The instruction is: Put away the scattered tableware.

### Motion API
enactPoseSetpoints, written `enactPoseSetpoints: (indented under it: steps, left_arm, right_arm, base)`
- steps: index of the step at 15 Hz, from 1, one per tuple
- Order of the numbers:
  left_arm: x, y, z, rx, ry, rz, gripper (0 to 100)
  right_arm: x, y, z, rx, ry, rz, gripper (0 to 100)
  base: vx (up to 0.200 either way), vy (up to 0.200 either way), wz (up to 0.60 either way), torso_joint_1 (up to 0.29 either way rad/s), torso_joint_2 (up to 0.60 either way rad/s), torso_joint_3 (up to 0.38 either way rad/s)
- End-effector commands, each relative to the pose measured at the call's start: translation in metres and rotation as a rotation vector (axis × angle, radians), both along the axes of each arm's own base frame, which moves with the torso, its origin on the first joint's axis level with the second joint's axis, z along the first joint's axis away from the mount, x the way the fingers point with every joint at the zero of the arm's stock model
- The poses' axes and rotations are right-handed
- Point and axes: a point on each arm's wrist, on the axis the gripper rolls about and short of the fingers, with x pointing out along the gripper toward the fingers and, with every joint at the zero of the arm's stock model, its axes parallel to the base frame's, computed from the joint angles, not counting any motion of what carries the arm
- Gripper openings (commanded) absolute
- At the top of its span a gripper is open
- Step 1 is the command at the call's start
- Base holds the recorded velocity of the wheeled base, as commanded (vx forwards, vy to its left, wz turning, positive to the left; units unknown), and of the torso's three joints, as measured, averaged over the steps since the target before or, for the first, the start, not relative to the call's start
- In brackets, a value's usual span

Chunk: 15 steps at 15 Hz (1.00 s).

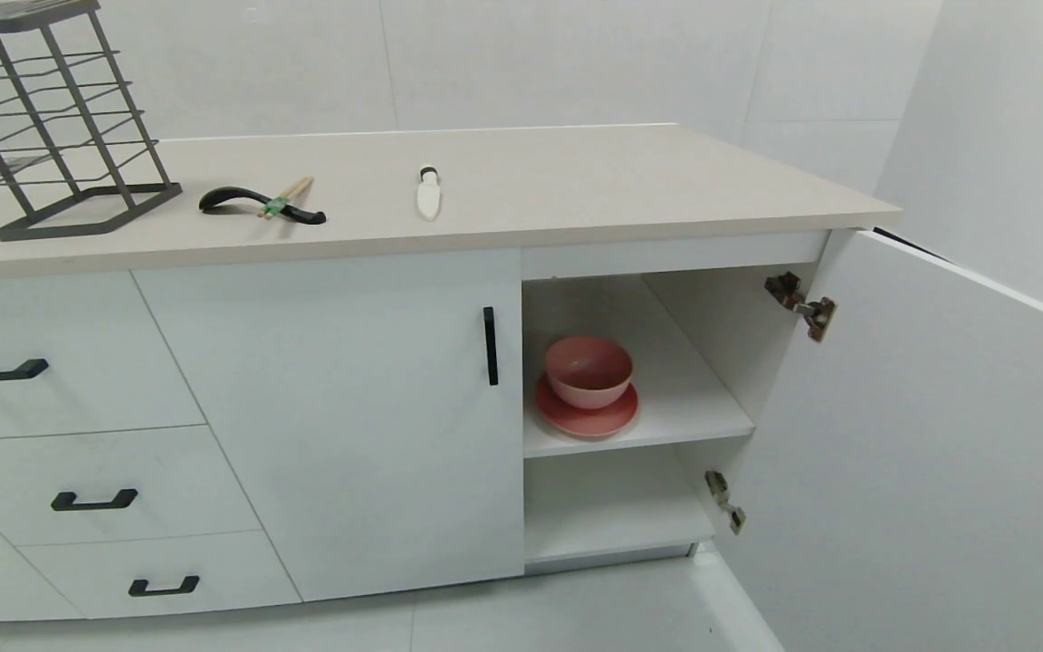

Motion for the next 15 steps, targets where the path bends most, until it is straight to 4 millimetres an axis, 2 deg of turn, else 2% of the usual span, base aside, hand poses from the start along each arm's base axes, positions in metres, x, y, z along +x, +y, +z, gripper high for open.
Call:
enactPoseSetpoints:
  steps: [1,3,7,10,12,15]
  left_arm:
    - [0.0,0.0,0.0001,-0.001,-0.001,0.002,100]
    - [0.0001,0.0,0.0001,-0.001,0.001,0.002,100]
    - [0.0,0.0,0.0001,-0.001,-0.001,0.002,100]
    - [0.0001,0.0,0.0001,-0.001,0.001,0.002,100]
    - [0.0001,0.0,0.0001,0.0,0.001,0.002,100]
    - [0.0,0.0,0.0001,-0.001,-0.001,0.002,100]
  right_arm:
    - [-0.0081,0.0011,0.0007,0.021,-0.084,0.023,100]
    - [-0.0072,0.0027,-0.0045,0.044,-0.089,0.092,100]
    - [-0.0063,0.0026,-0.0057,0.054,-0.098,0.089,100]
    - [-0.0063,0.0023,-0.006,0.084,-0.095,0.069,100]
    - [-0.0063,0.0022,-0.006,0.092,-0.095,0.069,100]
    - [-0.0063,0.0022,-0.006,0.092,-0.095,0.067,100]
  base:
    - [0.0,0.0,0.0,0.0,0.0,0.0]
    - [0.0,0.0,0.0,0.0,0.0,0.0]
    - [0.0,0.0,0.0,0.0,0.0,0.0]
    - [-0.2,0.0,0.0,0.007,0.0,0.001]
    - [-0.2,-0.2,0.0,0.005,0.0,0.007]
    - [0.0,-0.2,0.0,-0.002,0.0,0.004]
